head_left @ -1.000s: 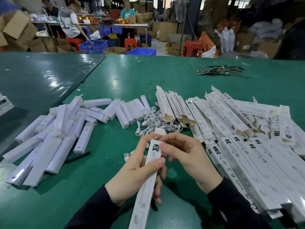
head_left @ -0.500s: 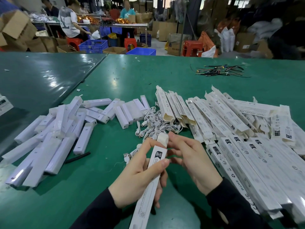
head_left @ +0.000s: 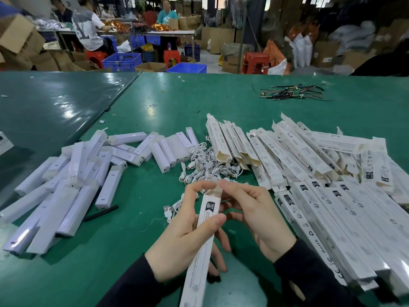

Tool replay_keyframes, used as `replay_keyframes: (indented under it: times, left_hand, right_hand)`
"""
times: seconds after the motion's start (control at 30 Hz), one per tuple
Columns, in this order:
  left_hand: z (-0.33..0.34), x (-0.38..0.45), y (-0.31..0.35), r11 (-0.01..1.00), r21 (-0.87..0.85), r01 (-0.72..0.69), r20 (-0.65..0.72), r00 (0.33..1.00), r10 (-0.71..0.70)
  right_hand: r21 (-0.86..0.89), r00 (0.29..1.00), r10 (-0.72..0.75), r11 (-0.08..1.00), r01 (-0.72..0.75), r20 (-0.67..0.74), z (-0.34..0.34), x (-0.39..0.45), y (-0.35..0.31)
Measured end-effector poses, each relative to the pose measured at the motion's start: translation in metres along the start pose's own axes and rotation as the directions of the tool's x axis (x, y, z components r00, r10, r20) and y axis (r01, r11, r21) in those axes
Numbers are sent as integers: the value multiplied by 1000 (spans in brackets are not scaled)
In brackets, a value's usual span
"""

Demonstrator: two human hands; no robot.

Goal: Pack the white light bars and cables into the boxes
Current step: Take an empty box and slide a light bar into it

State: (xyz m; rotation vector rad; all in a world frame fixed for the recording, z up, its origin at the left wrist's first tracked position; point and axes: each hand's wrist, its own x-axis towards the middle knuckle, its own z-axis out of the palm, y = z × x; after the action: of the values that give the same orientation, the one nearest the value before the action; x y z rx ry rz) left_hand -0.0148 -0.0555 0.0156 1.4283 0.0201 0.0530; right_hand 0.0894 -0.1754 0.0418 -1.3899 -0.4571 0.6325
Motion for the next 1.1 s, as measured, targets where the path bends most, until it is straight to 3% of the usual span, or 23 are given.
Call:
replay_keyframes:
  times: [0.27,0.4,0.77,1.1]
  left_hand:
    - [0,1,0,999,-19,34,-15,999,-34]
    - [-1,2,-2,1000,-8,23,-37,999,-23]
    - [-6,3,-8,997,-28,66,-43,997,-67]
    - [-9,5,2,982,-99,162,-36,986,-166]
  right_hand:
    - [56,997,79,995,-79,1,-4,3,3]
    - [-9,998,27,1000,-26,49,-5,3,4]
    - [-50,996,-84,995,84,18,-3,4,12]
    - [-283,962,-243,920,270,126,-4,5,18]
